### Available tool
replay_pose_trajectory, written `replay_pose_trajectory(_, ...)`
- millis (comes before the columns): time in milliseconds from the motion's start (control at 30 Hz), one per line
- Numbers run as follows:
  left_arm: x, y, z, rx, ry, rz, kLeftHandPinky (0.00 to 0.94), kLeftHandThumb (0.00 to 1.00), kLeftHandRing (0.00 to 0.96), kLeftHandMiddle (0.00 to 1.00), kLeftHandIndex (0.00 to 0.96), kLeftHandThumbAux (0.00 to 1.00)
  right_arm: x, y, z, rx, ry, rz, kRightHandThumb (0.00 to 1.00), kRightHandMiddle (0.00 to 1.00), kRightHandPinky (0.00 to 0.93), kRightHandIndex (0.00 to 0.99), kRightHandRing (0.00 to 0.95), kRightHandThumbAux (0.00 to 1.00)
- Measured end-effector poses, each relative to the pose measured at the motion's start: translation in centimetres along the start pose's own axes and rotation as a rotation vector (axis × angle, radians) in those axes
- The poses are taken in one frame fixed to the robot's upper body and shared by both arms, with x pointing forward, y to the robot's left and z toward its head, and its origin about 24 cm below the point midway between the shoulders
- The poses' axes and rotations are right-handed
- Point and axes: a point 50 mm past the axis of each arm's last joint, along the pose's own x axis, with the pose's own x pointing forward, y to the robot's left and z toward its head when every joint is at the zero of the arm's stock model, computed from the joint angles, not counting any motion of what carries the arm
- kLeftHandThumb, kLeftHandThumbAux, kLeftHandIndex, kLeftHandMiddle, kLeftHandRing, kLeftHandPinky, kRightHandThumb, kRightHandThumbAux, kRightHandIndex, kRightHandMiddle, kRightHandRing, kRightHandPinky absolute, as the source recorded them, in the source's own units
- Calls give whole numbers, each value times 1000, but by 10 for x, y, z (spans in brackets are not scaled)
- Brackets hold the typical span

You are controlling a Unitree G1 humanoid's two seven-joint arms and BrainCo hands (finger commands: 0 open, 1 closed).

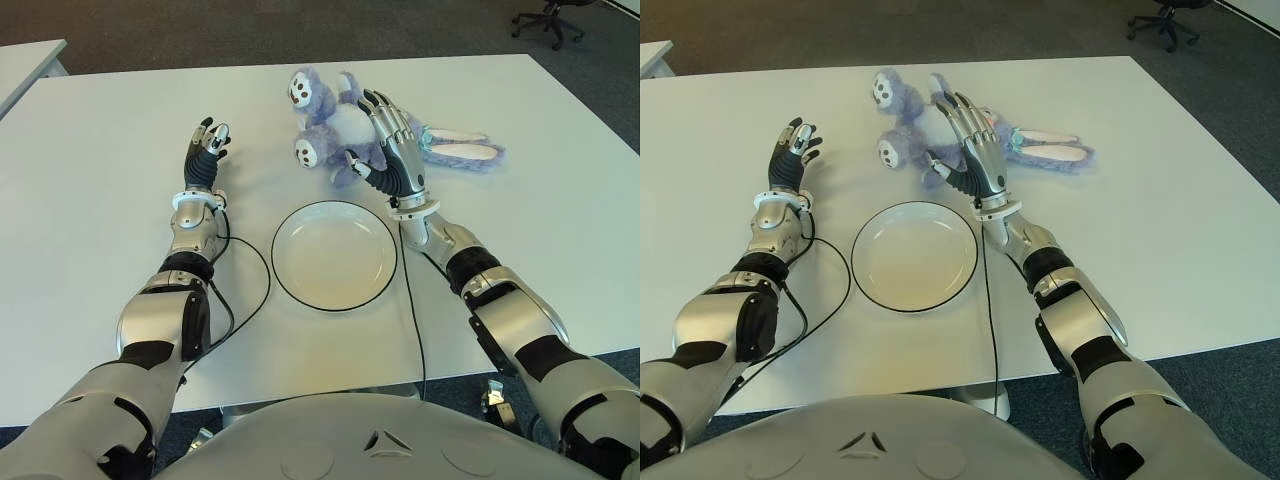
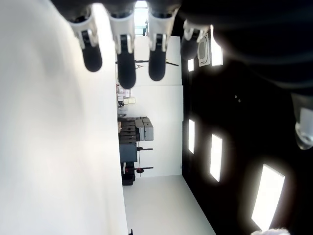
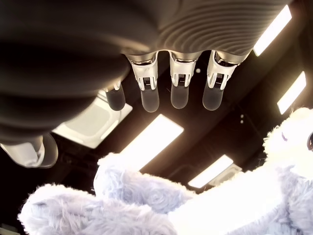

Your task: Put the doll into the plate.

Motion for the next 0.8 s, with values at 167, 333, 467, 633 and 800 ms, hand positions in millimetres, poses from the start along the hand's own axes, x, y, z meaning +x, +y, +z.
replay_pose_trajectory(167,0,0,0,0,0,0,116,0,175,157,13,383,0,2,0,3,5,46,510,0,0,0,0,287)
replay_pose_trajectory(333,0,0,0,0,0,0,114,0,165,145,3,382,0,5,-1,8,8,105,541,0,10,0,0,287)
replay_pose_trajectory(467,0,0,0,0,0,0,121,0,159,138,1,382,-1,7,-1,14,9,147,554,0,0,0,0,292)
replay_pose_trajectory(633,0,0,0,0,0,0,119,0,165,139,0,385,-1,9,-1,23,8,183,552,0,10,0,0,297)
replay_pose_trajectory(800,0,0,0,-1,-1,-1,102,0,161,137,0,381,-1,10,0,27,6,205,543,0,11,0,0,300)
